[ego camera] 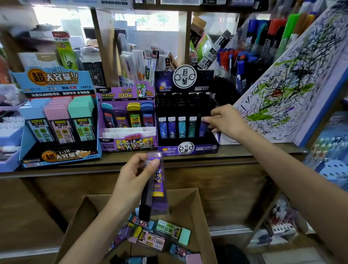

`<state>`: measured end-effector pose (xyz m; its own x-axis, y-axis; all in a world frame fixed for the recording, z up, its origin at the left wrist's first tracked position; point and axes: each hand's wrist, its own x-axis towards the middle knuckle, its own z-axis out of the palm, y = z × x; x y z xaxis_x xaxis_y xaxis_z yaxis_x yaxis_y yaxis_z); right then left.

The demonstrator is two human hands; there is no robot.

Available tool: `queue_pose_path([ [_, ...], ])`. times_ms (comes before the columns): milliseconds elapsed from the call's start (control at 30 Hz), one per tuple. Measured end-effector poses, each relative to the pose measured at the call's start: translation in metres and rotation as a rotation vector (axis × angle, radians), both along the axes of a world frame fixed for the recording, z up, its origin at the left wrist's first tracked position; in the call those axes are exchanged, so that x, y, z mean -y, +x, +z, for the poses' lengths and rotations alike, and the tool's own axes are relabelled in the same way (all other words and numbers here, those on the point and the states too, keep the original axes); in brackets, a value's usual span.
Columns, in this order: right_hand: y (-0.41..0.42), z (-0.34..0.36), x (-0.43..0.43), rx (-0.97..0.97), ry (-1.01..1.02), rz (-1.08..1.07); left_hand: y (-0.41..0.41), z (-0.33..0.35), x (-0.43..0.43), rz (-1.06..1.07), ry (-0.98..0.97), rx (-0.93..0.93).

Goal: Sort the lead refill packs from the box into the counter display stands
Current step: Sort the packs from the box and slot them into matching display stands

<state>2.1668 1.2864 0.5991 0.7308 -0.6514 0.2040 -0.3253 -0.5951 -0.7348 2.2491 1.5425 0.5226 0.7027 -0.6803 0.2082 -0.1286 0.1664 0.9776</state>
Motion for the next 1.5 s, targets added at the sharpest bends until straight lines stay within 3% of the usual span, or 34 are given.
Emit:
queue_pose_path([
  [100, -0.004, 0.005, -0.018, -0.207, -0.391, -0.149, 0.002, -0.001, -0.001, 0.033, -0.021, -0.011],
  [167, -0.01, 0.001, -0.04, -0.157, -0.569, -0.188, 0.004, 0.001, -0.002, 0.064, -0.041, -0.023],
  [233, -0.016, -0.01, -0.07, -0.003, -0.411, -0.049, 0.006, 0.002, -0.003, 0.107, -0.072, -0.038],
  [300, -0.02, -0.021, -0.104, 0.11, -0.006, 0.181, 0.01, 0.003, -0.004, 0.157, -0.092, -0.018],
  [367, -0.02, -0.034, -0.133, 0.119, 0.342, 0.379, 0.013, 0.005, -0.006, 0.219, -0.121, -0.003],
  [433, -0.016, -0.049, -0.155, 0.114, 0.55, 0.473, 0.016, 0.008, -0.009, 0.269, -0.153, 0.0],
  [533, -0.006, -0.062, -0.176, 0.158, 0.656, 0.454, 0.021, 0.01, -0.016, 0.294, -0.181, -0.04],
  [767, 0.011, -0.051, -0.191, 0.281, 0.618, 0.37, 0.044, 0.015, -0.038, 0.289, -0.149, 0.034],
  [1000, 0.044, 0.002, -0.163, 0.429, 0.436, 0.253, 0.074, 0.031, -0.065, 0.259, -0.102, 0.109],
  [1300, 0.115, 0.049, -0.126, 0.165, -0.32, 0.252, 0.096, 0.044, -0.093, 0.33, -0.065, 0.168],
  [1500, 0.145, 0.051, -0.124, 0.039, -0.707, 0.329, 0.1, 0.036, -0.105, 0.318, -0.158, -0.02],
])
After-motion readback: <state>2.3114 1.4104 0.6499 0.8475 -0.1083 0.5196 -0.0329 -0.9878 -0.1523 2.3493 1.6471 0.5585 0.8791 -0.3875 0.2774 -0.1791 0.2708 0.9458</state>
